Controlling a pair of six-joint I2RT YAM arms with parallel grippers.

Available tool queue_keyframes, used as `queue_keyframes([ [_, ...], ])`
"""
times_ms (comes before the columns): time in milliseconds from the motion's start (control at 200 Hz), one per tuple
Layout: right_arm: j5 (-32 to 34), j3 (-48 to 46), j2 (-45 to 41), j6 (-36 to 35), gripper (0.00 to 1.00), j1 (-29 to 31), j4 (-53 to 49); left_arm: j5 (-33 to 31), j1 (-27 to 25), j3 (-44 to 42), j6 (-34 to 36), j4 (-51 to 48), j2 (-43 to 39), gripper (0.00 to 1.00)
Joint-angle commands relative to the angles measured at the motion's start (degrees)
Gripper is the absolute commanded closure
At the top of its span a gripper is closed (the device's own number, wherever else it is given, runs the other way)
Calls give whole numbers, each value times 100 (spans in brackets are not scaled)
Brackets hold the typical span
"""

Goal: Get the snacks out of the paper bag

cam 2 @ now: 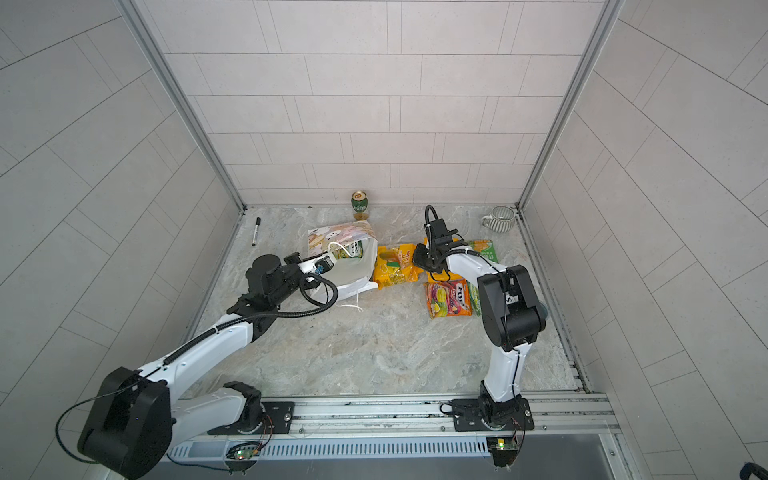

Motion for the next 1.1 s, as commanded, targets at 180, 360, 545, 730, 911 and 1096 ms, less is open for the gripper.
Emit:
queue_keyframes([
  [180, 847, 377, -856, -587, 59, 46, -889, 60, 5, 65, -82, 118, -44, 98],
  [360, 564, 2, -1247, -804, 77, 484, -356, 45, 6, 48, -80, 134, -72, 98],
  [545, -233, 8, -598, -312, 85, 1167, 366, 70, 6, 40, -108, 154, -105, 99],
  [730, -85, 259, -102, -98, 86, 1648, 827, -239, 15, 45, -227, 65, -287, 99],
  [911, 436, 396, 313, 94, 86, 1828, 911, -585, 23, 101, -196, -111, -384, 100],
  [1096, 983, 511, 745, 264, 86, 1849, 929, -550, 24, 92, -210, -124, -454, 100],
])
